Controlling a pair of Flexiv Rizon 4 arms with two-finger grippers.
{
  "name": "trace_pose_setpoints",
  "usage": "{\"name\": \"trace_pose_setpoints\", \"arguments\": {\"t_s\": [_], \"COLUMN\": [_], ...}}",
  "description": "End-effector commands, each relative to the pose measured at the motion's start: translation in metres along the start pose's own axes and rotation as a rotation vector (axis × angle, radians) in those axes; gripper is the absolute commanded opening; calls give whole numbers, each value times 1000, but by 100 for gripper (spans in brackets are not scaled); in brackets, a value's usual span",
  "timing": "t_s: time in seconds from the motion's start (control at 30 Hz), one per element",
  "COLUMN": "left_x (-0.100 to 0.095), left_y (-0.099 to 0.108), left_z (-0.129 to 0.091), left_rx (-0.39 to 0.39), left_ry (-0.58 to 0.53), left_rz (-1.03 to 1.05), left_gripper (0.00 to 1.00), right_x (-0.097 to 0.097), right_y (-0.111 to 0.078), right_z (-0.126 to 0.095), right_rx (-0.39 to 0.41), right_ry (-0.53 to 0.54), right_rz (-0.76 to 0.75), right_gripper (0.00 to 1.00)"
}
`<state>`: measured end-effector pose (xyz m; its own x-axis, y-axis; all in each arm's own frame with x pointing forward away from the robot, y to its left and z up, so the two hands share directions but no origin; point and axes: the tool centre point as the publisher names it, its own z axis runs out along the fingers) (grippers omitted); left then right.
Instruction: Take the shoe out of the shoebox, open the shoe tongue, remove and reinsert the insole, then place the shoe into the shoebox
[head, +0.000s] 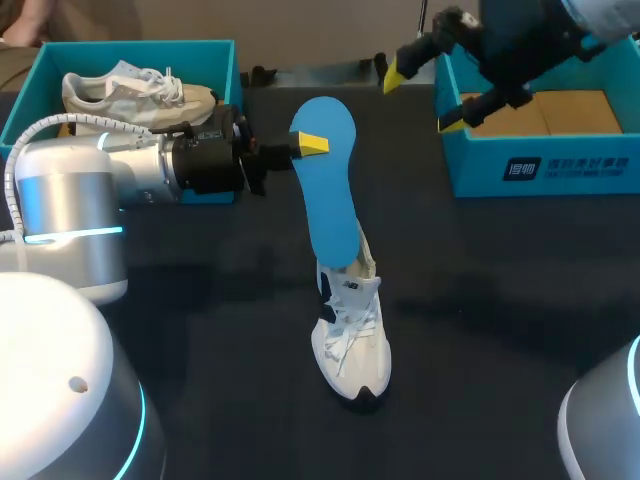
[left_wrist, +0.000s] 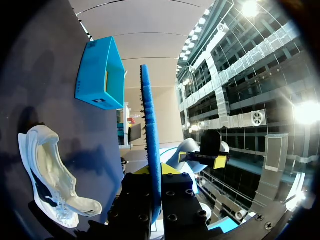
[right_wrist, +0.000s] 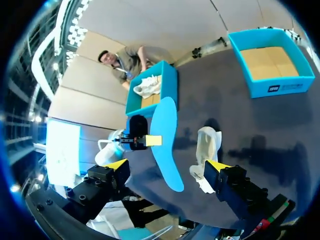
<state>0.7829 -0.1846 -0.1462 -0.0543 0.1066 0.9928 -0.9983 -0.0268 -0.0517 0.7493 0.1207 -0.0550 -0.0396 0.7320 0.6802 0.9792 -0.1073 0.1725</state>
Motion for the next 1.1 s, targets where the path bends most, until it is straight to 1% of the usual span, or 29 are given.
{"name": "trace_pose_setpoints", "arguments": {"t_s": [0.03, 0.27, 0.47, 0.57, 0.8, 1.1], "left_x": [0, 0, 0, 0, 0, 0], "left_y": [1, 1, 1, 1, 1, 1], "left_z": [0, 0, 0, 0, 0, 0], "left_rx": [3, 3, 3, 3, 3, 3], "left_ry": [-1, -1, -1, -1, -1, -1], "left_rz": [1, 1, 1, 1, 1, 1], "left_gripper": [0, 0, 0, 0, 0, 0], "right_x": [-10, -19, -31, -36, -43, -48], "right_y": [-1, -4, -9, -11, -14, -12], "right_z": [5, 10, 20, 25, 31, 38], "right_rx": [3, 2, 4, 11, 27, 62], "right_ry": [514, 560, 660, 652, 682, 664], "right_rz": [9, 18, 0, 6, 3, 23], "right_gripper": [100, 100, 100, 100, 100, 100]}}
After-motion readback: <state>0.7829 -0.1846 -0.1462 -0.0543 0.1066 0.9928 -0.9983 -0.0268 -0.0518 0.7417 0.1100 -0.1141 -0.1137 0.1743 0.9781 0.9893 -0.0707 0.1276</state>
